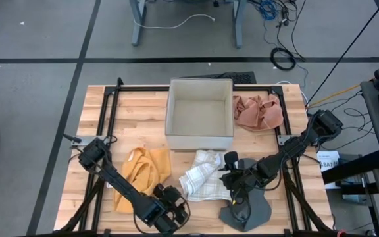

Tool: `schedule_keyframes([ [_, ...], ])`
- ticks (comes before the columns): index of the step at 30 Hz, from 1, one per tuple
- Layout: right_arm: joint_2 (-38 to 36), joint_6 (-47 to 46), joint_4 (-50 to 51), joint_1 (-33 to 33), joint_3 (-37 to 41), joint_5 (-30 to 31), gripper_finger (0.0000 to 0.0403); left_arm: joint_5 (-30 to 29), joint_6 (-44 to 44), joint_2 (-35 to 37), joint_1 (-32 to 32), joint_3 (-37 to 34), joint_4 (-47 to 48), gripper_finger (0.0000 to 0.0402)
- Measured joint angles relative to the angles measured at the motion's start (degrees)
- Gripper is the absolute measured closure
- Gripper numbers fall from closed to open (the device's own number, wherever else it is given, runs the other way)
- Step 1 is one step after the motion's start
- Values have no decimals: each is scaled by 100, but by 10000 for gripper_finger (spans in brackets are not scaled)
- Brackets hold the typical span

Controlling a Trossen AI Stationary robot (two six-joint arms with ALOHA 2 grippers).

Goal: Fold towel
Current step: Fold the white towel with brown checkered lines

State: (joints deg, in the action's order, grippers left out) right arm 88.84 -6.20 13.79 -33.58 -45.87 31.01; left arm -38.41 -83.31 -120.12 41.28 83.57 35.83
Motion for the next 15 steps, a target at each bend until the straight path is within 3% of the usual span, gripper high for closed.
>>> schedule_keyframes([
  [5,0,-66,3,4,0,2,241,-953,-86,-2,139,-238,-469,137],
  [10,0,-80,-24,4,0,2,241,-1424,-273,0,115,-376,-566,137],
  [15,-1,-174,-34,8,0,2,241,-1458,8,0,1,-695,-1217,137],
])
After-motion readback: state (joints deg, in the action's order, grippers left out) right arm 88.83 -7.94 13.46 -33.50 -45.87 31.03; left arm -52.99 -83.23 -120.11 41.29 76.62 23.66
